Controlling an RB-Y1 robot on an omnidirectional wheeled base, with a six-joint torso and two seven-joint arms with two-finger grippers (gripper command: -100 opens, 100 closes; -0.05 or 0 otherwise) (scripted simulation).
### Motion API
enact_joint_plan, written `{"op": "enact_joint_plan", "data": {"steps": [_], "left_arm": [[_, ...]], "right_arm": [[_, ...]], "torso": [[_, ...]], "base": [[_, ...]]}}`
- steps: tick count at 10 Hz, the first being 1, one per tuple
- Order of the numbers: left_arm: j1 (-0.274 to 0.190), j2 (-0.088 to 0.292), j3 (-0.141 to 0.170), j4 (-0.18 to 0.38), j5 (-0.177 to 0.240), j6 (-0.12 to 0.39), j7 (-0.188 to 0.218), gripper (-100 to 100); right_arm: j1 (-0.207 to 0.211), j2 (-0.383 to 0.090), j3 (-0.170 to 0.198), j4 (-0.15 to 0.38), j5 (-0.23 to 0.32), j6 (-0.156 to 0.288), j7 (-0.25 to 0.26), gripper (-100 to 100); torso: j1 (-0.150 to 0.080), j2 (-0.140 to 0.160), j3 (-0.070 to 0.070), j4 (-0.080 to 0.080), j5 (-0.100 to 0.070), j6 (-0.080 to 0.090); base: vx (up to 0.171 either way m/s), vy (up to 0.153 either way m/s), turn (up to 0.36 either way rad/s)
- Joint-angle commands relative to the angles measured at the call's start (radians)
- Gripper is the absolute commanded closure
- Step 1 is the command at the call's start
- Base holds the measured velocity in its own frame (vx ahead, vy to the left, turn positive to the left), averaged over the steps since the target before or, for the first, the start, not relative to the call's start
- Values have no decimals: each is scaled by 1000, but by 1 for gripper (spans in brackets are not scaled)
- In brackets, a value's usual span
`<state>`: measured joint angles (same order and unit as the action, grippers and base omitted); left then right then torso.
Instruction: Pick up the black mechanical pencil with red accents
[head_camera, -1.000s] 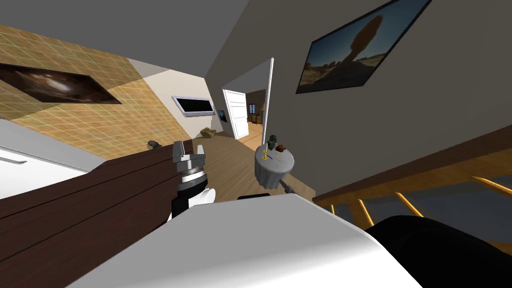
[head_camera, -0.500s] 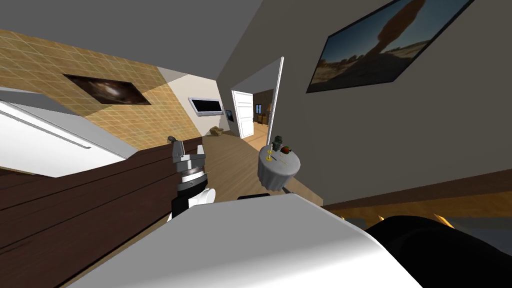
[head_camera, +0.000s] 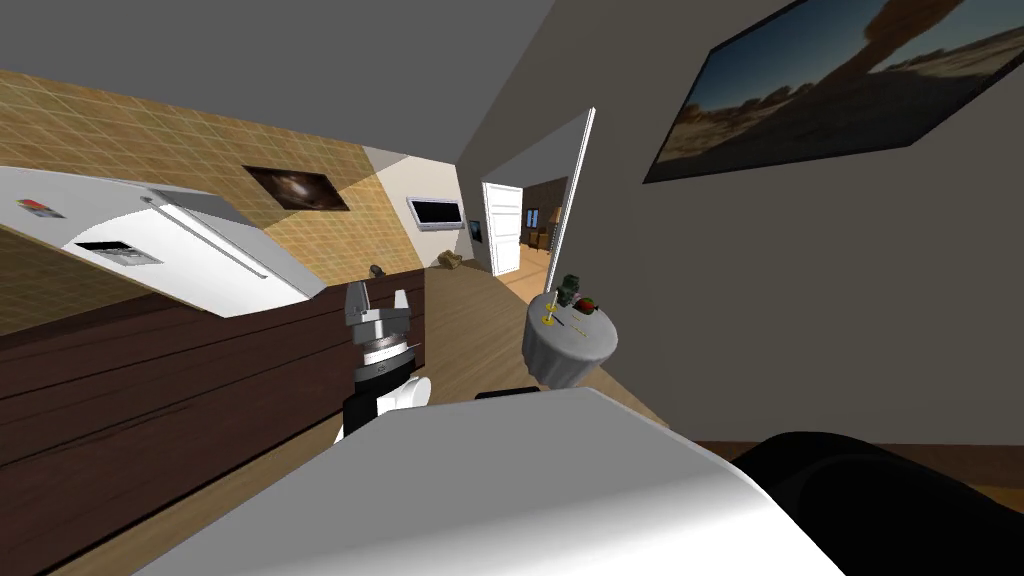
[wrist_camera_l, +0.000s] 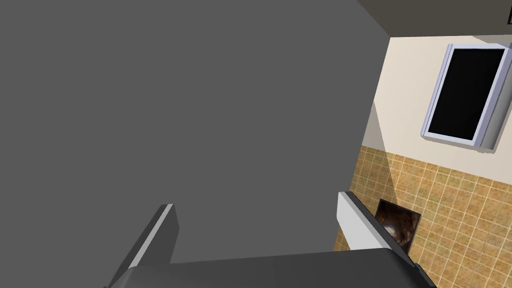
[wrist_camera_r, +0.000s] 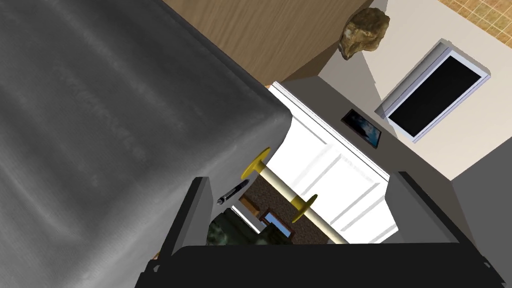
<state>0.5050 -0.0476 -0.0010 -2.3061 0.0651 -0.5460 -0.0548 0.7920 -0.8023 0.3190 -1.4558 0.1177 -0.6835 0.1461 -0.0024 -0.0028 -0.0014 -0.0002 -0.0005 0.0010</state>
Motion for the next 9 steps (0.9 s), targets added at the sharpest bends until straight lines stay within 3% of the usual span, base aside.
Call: {"op": "enact_joint_plan", "data": {"steps": [1,4,9], "left_arm": [[0,0,0,0,0,0,0,0],[0,0,0,0,0,0,0,0],[0,0,0,0,0,0,0,0]], "right_arm": [[-5,-1,3,40,3,-10,0,-100],[13,-64,10,141,41,-11,0,-100],[26,-115,9,284,84,-10,-3,-100]], "torso": [[0,0,0,0,0,0],[0,0,0,0,0,0],[0,-2,-1,0,0,-1]], "base": [[5,-5,-9],[18,7,293],[38,-2,232]]}}
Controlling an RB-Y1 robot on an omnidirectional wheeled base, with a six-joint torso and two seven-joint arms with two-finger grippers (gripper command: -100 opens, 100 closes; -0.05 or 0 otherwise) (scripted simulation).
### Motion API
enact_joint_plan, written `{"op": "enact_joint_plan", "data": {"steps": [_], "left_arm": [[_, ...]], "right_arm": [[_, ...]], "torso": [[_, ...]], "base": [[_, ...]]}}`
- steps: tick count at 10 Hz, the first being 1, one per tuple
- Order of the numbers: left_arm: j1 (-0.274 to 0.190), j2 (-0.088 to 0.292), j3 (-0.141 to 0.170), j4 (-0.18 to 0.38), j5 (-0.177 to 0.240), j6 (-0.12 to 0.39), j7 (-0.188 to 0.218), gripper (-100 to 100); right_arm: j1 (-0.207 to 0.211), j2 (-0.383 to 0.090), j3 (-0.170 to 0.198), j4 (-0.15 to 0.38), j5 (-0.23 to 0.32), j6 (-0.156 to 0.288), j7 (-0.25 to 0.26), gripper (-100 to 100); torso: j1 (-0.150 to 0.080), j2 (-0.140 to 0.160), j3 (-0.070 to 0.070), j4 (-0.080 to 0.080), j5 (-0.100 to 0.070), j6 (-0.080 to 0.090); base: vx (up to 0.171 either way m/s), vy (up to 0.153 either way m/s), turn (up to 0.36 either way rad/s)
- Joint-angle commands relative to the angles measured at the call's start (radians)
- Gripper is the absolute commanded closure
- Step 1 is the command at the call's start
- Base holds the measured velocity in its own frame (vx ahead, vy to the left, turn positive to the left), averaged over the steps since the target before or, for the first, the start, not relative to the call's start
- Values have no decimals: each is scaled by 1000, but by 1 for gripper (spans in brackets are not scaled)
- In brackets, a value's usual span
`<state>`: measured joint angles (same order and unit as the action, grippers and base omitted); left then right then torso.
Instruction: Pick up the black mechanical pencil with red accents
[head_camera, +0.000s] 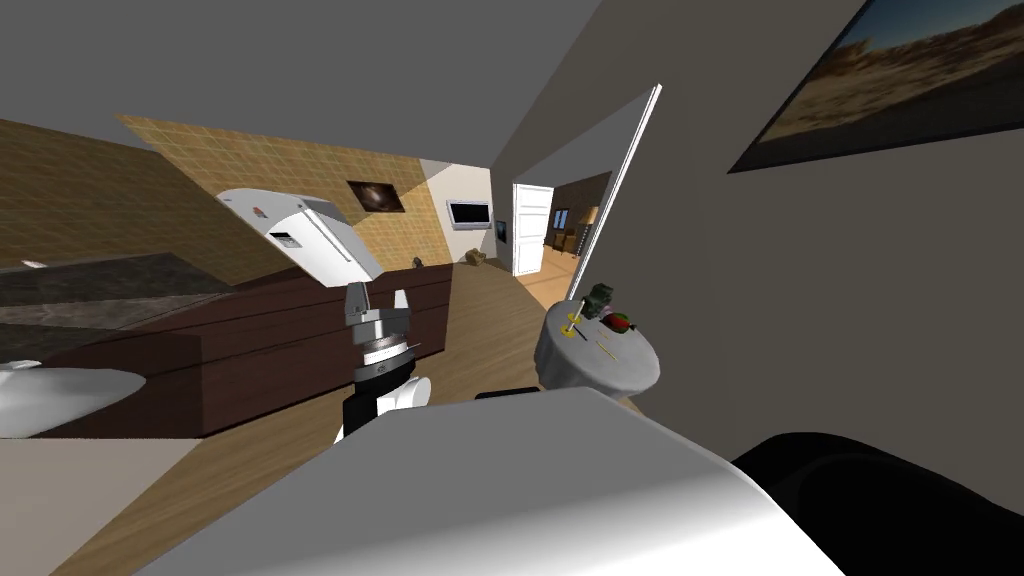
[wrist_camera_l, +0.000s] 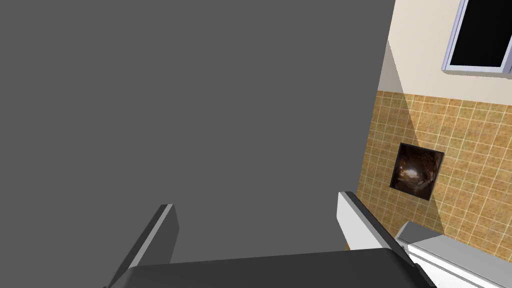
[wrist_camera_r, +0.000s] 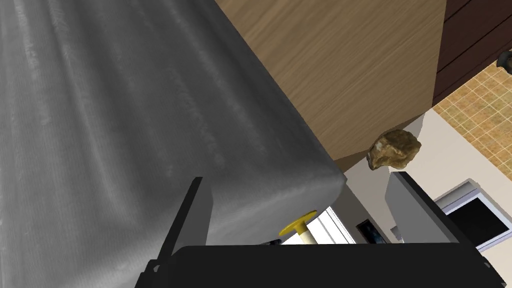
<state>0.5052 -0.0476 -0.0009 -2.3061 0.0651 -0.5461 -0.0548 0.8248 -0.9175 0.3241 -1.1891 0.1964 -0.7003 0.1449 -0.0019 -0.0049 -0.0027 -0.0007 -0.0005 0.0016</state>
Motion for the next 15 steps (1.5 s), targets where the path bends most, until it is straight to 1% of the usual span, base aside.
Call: {"op": "enact_joint_plan", "data": {"steps": [1,2,3,4,5,6,7,9,10,11,12,13,15], "left_arm": [[0,0,0,0,0,0,0,0],[0,0,0,0,0,0,0,0],[0,0,0,0,0,0,0,0],[0,0,0,0,0,0,0,0],[0,0,0,0,0,0,0,0],[0,0,0,0,0,0,0,0],[0,0,0,0,0,0,0,0],[0,0,0,0,0,0,0,0],[0,0,0,0,0,0,0,0],[0,0,0,0,0,0,0,0],[0,0,0,0,0,0,0,0],[0,0,0,0,0,0,0,0],[0,0,0,0,0,0,0,0]], "right_arm": [[-3,-21,1,50,28,8,-5,-100],[-3,-21,1,78,28,8,-5,-100],[0,-39,-2,112,52,10,-9,-100],[0,-39,-2,136,52,10,-9,-100],[0,-39,-2,136,52,10,-9,-100],[1,-54,-6,167,76,12,-14,-100],[1,-54,-6,189,76,12,-14,-100],[-5,-73,-13,279,124,17,-25,-100],[-11,-78,-16,337,147,19,-31,-100],[-19,-81,-18,378,170,22,-37,-100],[-28,-81,-19,409,191,24,-42,-100],[-28,-81,-19,415,191,24,-42,-100],[-48,-79,-20,476,230,29,-53,-100]], "torso": [[0,0,0,0,0,0],[1,-1,-1,0,0,-1],[0,-1,-1,0,0,0],[1,-2,-1,0,0,-1],[0,-1,-1,0,0,0],[1,0,0,0,0,0],[1,-1,-1,0,0,-1],[0,-3,-1,0,0,-1],[0,-6,-3,-1,0,-1],[0,-9,-5,-2,0,-1],[0,-11,-6,-2,0,-1],[-1,-12,-7,-2,0,-1],[2,-7,-4,-1,0,0]], "base": [[57,11,307],[52,-1,147],[64,6,283],[55,-4,168],[23,-8,-15],[58,3,341],[61,-10,157],[108,-6,353],[185,-3,418],[196,-26,329],[204,-35,404],[132,-28,210],[135,-10,282]]}}
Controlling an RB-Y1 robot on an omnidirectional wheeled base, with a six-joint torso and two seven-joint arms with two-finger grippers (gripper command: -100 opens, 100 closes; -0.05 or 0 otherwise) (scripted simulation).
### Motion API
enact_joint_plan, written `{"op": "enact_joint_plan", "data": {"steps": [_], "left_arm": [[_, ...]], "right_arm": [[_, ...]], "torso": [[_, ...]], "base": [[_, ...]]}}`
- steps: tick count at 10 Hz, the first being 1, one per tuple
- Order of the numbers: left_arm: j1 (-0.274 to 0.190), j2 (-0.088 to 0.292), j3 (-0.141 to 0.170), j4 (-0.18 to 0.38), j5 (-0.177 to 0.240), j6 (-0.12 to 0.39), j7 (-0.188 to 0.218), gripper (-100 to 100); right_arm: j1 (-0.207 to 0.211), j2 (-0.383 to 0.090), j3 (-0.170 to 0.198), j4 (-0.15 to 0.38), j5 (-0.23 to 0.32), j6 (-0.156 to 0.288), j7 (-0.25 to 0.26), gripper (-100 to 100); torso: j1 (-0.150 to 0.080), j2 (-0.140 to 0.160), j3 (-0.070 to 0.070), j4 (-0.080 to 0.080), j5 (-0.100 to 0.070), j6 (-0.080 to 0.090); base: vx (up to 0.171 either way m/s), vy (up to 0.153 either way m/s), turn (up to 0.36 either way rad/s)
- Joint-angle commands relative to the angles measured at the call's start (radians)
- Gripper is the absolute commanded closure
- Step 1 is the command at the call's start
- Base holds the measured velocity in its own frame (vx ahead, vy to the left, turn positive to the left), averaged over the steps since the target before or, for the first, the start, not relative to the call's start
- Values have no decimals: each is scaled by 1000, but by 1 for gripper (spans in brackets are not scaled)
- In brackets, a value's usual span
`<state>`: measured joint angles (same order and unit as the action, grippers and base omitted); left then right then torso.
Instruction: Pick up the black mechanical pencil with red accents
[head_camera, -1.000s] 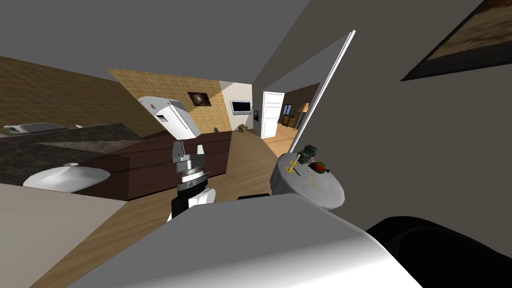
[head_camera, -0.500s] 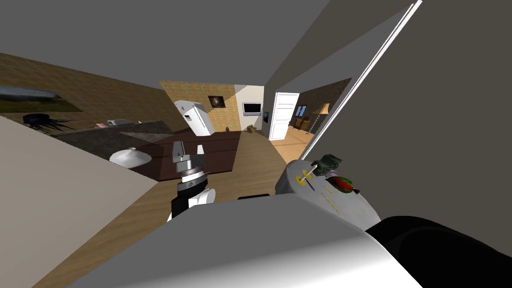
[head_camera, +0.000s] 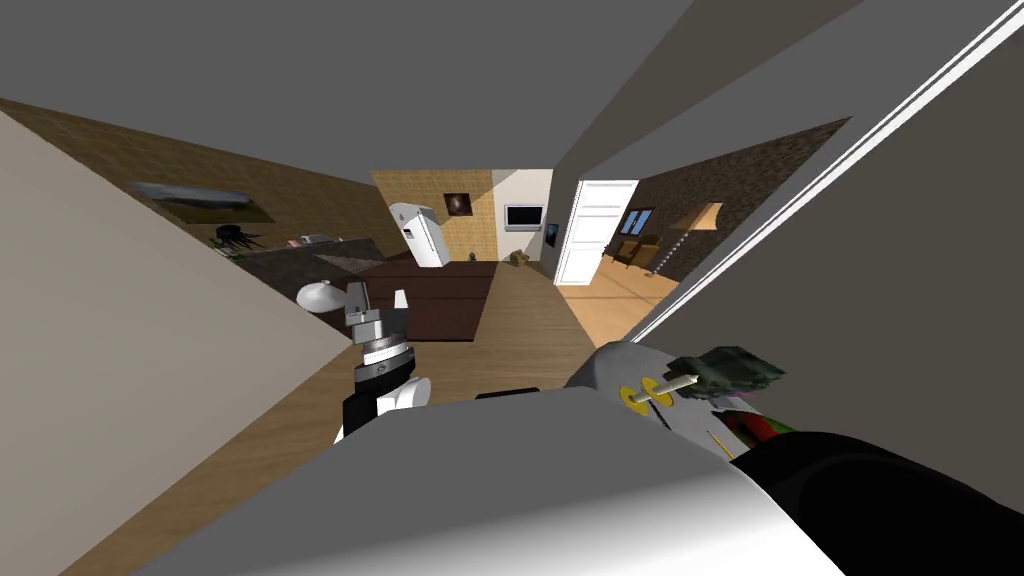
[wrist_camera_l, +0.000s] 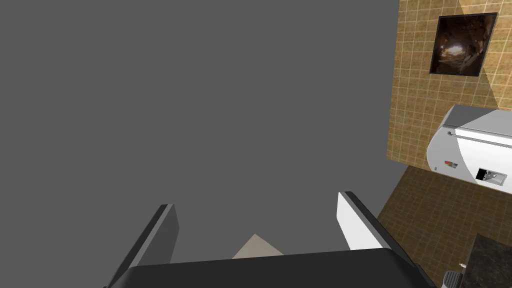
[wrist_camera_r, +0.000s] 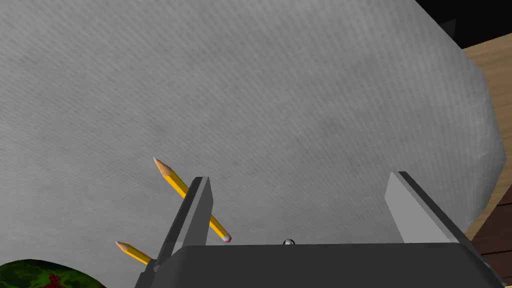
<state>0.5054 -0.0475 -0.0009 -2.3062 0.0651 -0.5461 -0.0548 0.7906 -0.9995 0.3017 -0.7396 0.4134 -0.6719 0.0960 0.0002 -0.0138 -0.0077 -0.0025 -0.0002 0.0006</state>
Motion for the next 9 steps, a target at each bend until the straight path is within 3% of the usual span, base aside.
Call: {"op": "enact_joint_plan", "data": {"steps": [1,5,6,7,8,9], "left_arm": [[0,0,0,0,0,0,0,0],[0,0,0,0,0,0,0,0],[0,0,0,0,0,0,0,0],[0,0,0,0,0,0,0,0],[0,0,0,0,0,0,0,0],[0,0,0,0,0,0,0,0]], "right_arm": [[-24,7,3,50,30,2,-9,-100],[-57,23,7,111,77,7,-21,-100],[-51,20,6,102,66,3,-17,-100],[-53,20,6,104,68,3,-17,0],[-25,19,18,54,87,53,-67,-100],[-25,19,18,43,87,67,-85,-100]], "torso": [[0,0,0,0,0,0],[1,1,0,0,0,1],[0,-1,-1,0,0,0],[1,4,2,0,0,2],[3,8,4,1,1,2],[0,15,8,3,0,1]], "base": [[158,-42,291],[139,-23,206],[78,-26,86],[15,-6,-10],[-100,-63,331],[-144,-70,334]]}}
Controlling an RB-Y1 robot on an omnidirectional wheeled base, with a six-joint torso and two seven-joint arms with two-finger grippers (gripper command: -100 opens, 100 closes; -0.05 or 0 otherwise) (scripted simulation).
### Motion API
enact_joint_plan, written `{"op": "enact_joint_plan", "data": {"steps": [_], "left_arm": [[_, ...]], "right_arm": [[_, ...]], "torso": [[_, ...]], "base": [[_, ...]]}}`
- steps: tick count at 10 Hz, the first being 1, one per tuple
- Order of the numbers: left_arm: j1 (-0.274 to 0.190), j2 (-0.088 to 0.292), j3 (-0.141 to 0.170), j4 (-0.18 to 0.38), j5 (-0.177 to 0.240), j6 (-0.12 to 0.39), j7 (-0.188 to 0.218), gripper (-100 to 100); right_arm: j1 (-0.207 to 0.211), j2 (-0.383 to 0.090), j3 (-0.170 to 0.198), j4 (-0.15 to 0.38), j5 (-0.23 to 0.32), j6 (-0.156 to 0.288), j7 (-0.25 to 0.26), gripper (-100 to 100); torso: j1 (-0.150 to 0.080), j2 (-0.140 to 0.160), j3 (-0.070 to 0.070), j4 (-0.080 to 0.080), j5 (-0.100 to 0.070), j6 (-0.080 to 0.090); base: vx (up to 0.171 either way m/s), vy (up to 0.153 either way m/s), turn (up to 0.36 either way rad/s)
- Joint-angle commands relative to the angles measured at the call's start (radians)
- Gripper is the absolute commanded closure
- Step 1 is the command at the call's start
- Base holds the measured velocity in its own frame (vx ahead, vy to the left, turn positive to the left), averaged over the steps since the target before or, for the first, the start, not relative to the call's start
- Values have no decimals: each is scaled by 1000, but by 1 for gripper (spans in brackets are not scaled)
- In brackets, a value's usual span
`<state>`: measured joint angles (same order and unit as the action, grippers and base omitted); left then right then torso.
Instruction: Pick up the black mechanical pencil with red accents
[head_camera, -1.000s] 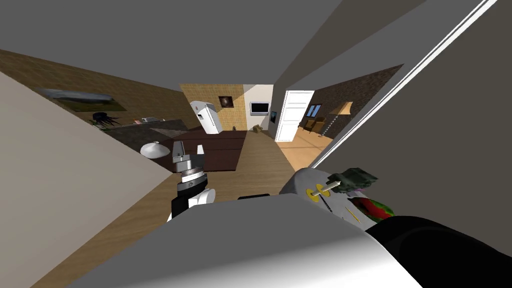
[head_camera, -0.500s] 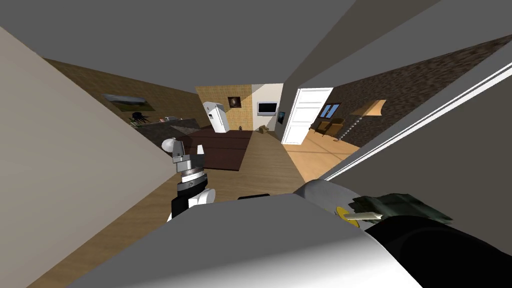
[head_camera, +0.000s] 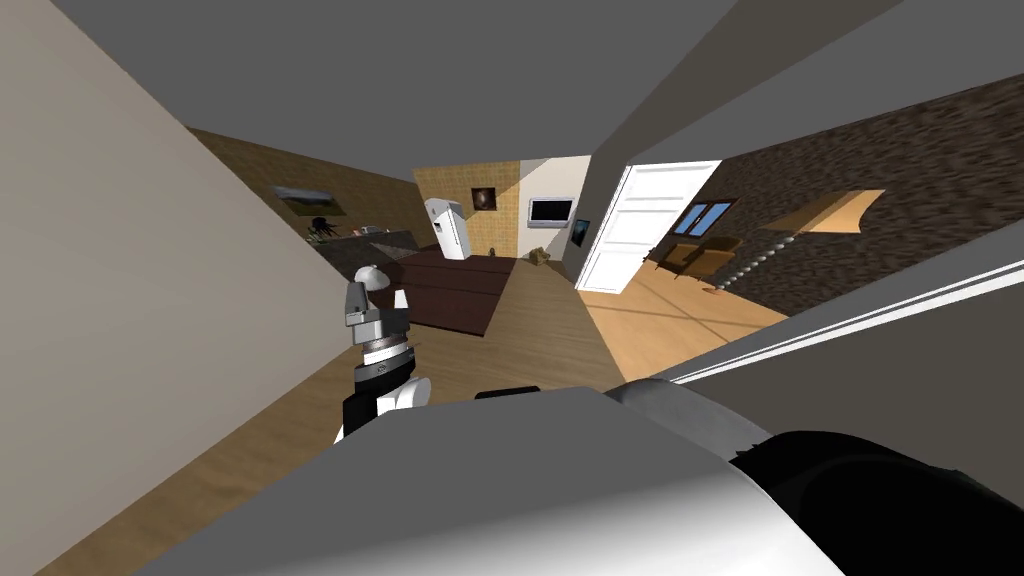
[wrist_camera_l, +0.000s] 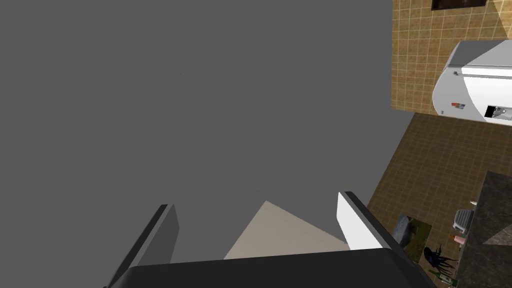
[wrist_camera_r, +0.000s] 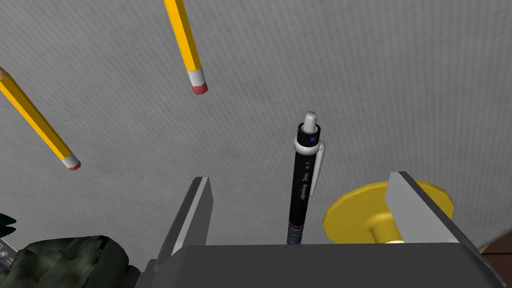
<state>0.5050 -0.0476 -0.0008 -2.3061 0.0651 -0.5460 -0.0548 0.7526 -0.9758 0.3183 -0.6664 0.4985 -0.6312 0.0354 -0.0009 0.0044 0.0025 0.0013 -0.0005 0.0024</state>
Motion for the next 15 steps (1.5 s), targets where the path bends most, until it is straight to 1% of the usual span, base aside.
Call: {"op": "enact_joint_plan", "data": {"steps": [1,2,3,4,5,6,7,8,9,10,11,12,13,14,15], "left_arm": [[0,0,0,0,0,0,0,0],[0,0,0,0,0,0,0,0],[0,0,0,0,0,0,0,0],[0,0,0,0,0,0,0,0],[0,0,0,0,0,0,0,0],[0,0,0,0,0,0,0,0],[0,0,0,0,0,0,0,0],[0,0,0,0,0,0,0,0],[0,0,0,0,0,0,0,0],[0,0,0,0,0,0,0,0],[0,0,0,0,0,0,0,0],[0,0,0,0,0,0,0,0],[0,0,0,0,0,0,0,0],[0,0,0,0,0,0,0,0],[0,0,0,0,0,0,0,0]], "right_arm": [[13,-4,2,-44,2,35,-46,-100],[41,-4,14,-82,21,73,-77,-100],[41,-4,14,-118,21,106,-108,-100],[41,-4,14,-118,21,107,-134,-100],[69,-4,27,-158,41,149,-162,-100],[69,-4,27,-168,41,164,-187,-100],[69,-4,27,-192,41,180,-216,-100],[69,-4,27,-192,41,180,-226,-100],[97,-4,40,-229,61,221,-263,-100],[97,-4,40,-254,61,246,-290,-100],[97,-4,40,-266,61,252,-315,-100],[125,-4,52,-298,80,290,-345,-100],[125,-4,52,-334,80,320,-374,-100],[125,-4,52,-340,80,325,-403,-100],[153,-5,65,-380,100,366,-431,-100]], "torso": [[0,0,0,0,0,0],[2,-1,-1,0,0,1],[2,1,1,0,1,0],[1,2,1,1,0,0],[2,-1,-1,0,0,1],[3,0,0,0,1,0],[2,1,1,0,1,1],[1,-2,-1,0,0,2],[3,-5,-3,-1,0,1],[2,-2,-1,-1,1,0],[1,0,0,0,0,1],[2,-2,-1,0,0,2],[2,0,0,0,1,0],[2,2,1,1,0,1],[2,-2,-1,0,0,2]], "base": [[-80,-26,42],[-146,-25,292],[-157,-46,297],[-66,-25,35],[-116,-4,303],[-143,-32,293],[-68,-30,31],[-6,-6,-37],[-107,-20,313],[-143,-34,296],[-71,-16,54],[-136,-20,318],[-160,-16,270],[-69,0,47],[-138,1,389]]}}
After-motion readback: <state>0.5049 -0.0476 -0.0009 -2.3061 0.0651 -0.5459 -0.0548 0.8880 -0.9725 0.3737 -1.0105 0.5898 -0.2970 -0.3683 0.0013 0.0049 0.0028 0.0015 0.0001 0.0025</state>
